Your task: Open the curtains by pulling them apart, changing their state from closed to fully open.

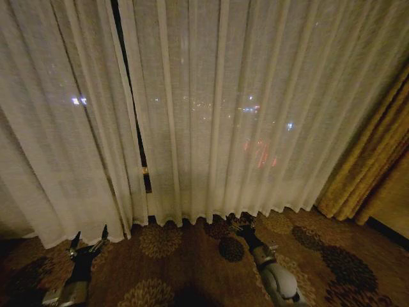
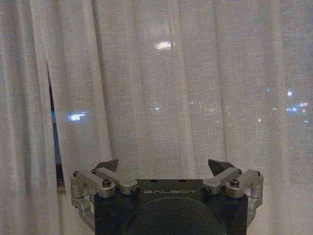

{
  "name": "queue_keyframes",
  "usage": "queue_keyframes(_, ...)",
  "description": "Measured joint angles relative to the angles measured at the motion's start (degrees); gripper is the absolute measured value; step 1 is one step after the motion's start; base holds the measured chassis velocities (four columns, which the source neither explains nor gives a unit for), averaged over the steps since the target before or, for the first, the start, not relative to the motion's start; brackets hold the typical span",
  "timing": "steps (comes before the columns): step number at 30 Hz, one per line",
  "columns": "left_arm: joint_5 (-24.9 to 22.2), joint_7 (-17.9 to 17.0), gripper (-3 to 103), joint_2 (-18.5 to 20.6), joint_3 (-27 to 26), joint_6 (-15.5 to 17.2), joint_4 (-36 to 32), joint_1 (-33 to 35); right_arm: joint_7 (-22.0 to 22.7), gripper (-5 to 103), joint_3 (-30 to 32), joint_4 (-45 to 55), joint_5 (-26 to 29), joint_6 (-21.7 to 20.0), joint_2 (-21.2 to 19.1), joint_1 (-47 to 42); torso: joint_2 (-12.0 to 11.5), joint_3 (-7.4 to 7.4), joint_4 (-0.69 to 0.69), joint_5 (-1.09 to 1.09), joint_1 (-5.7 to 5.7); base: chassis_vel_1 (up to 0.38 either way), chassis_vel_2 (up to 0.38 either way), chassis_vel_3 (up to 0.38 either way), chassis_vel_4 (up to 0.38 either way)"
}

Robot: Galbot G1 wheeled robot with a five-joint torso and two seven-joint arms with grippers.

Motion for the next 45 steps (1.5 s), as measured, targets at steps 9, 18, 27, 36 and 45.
queue_keyframes(9,0.0,0.0,100,0.0,0.0,0.0,0.0,0.0,-1.2,100,-0.9,0.7,-0.7,0.1,0.2,-0.4,0.0,0.01,0.0,0.0,0.02,-0.261,0.261,0.24,-0.263)
queue_keyframes(18,0.0,0.0,100,0.0,0.0,0.0,0.0,0.0,-1.6,100,-1.6,1.1,-1.2,0.1,0.3,-0.5,0.0,-0.01,0.0,-0.03,0.02,-0.324,0.366,0.322,-0.37)
queue_keyframes(27,0.0,0.0,100,0.0,0.0,0.0,0.0,0.0,-1.9,100,-2.2,0.2,-0.1,2.3,0.3,0.4,0.0,0.01,0.01,-0.01,0.03,-0.22,0.45,0.239,-0.449)
queue_keyframes(36,0.0,0.0,100,0.0,0.0,0.0,0.0,0.0,2.8,100,-2.8,-2.0,-1.3,4.0,-0.3,2.6,-0.1,0.04,-0.01,0.02,0.13,-0.161,0.235,0.14,-0.204)
queue_keyframes(45,0.0,0.0,100,0.0,0.0,0.0,0.0,0.0,9.1,100,-4.4,-7.9,-1.4,2.0,-0.4,8.7,0.0,-0.02,-0.01,-0.01,-0.08,0.015,-0.04,-0.008,0.052)
